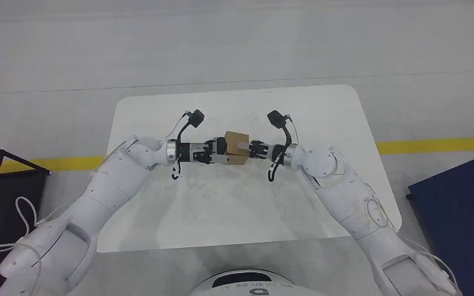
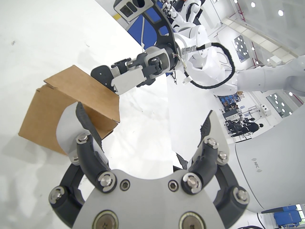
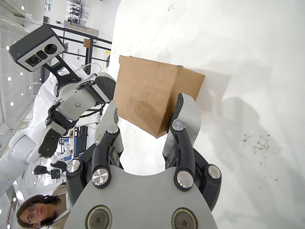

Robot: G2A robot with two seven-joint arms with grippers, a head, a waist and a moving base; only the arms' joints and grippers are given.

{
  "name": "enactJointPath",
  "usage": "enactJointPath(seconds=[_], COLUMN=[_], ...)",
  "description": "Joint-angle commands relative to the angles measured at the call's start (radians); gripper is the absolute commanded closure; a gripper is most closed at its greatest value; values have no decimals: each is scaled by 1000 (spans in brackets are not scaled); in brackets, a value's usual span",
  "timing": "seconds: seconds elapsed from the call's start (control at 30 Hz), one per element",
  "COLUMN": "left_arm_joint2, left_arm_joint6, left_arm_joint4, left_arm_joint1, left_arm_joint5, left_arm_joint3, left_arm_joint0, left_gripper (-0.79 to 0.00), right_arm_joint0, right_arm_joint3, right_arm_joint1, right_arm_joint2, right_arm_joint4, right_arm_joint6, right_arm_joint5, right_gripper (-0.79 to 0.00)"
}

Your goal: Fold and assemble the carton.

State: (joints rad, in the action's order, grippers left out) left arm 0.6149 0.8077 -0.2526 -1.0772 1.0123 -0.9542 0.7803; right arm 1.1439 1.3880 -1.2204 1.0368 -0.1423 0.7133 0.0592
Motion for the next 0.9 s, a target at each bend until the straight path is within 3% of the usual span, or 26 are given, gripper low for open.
enactJointPath(seconds=[0.0, 0.77, 0.87], left_arm_joint2=[5, 41, 27], left_arm_joint6=[0, 0, 0], left_arm_joint4=[2, 35, 28], left_arm_joint1=[1, 8, 3], left_arm_joint5=[0, 0, 0], left_arm_joint3=[3, -14, 10], left_arm_joint0=[2, 15, 6], left_gripper=[-785, -785, -785], right_arm_joint0=[2, -3, -4], right_arm_joint3=[2, -3, -3], right_arm_joint1=[0, 1, 0], right_arm_joint2=[2, -6, -9], right_arm_joint4=[1, -28, -38], right_arm_joint6=[1, -4, -7], right_arm_joint5=[1, -10, -15], right_gripper=[-493, -440, -397])
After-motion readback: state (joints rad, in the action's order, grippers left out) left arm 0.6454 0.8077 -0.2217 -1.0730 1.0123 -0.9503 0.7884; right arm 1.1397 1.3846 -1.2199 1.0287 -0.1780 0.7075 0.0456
